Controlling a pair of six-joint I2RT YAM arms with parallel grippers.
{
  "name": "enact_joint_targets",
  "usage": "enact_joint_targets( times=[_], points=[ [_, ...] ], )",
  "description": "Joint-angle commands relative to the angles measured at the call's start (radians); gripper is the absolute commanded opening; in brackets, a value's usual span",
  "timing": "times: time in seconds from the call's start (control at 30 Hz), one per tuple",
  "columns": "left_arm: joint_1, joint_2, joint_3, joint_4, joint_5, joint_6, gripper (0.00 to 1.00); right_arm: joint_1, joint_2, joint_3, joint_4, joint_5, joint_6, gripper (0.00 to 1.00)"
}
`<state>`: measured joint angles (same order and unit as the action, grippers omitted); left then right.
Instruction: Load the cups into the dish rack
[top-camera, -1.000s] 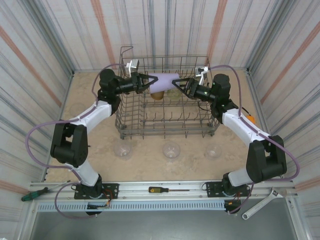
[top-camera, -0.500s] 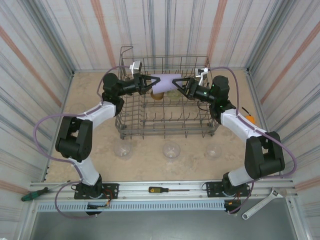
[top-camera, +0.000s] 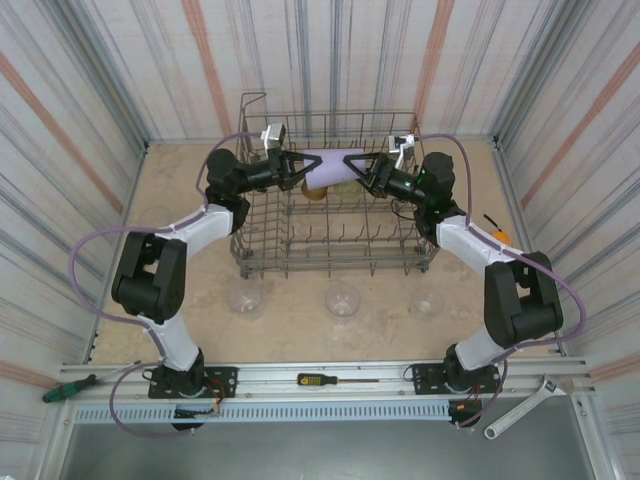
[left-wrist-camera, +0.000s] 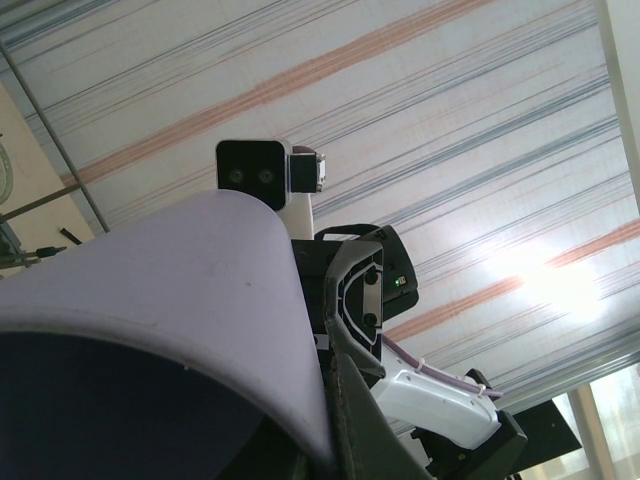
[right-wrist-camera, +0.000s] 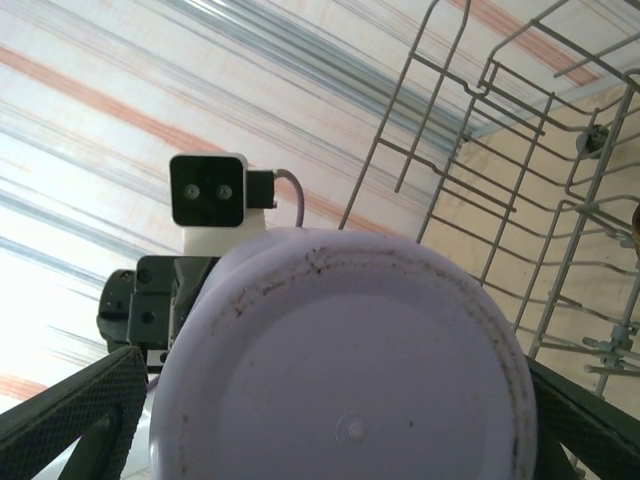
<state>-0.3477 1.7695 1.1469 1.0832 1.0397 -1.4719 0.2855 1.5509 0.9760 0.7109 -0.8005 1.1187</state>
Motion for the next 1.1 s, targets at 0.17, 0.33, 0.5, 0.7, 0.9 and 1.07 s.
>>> enact_joint_targets(
  times=[0.17, 0.33, 0.5, 0.7, 0.9, 1.07],
  points=[
    [-0.013, 0.022, -0.003, 0.055, 0.014, -0.014, 0.0, -0.007, 0.024, 0.026, 0.086, 0.015, 0.043, 0.9],
    [-0.013, 0.024, -0.002, 0.055, 0.011, -0.017, 0.0, -0.009, 0.024, 0.02, 0.099, 0.021, 0.043, 0.78],
    [-0.013, 0.026, -0.001, 0.053, 0.004, -0.024, 0.03, -0.008, 0.023, 0.014, 0.108, 0.024, 0.043, 0.67],
    [-0.013, 0.024, 0.001, 0.046, -0.004, -0.028, 0.2, -0.008, 0.016, 0.004, 0.114, 0.033, 0.043, 0.64],
    [-0.013, 0.021, 0.008, 0.023, -0.008, -0.022, 0.46, -0.014, 0.006, -0.003, 0.101, 0.044, 0.039, 0.63],
    [-0.011, 0.006, 0.017, -0.031, -0.006, 0.004, 0.69, -0.025, -0.008, -0.019, 0.087, 0.057, 0.033, 0.62]
  ],
)
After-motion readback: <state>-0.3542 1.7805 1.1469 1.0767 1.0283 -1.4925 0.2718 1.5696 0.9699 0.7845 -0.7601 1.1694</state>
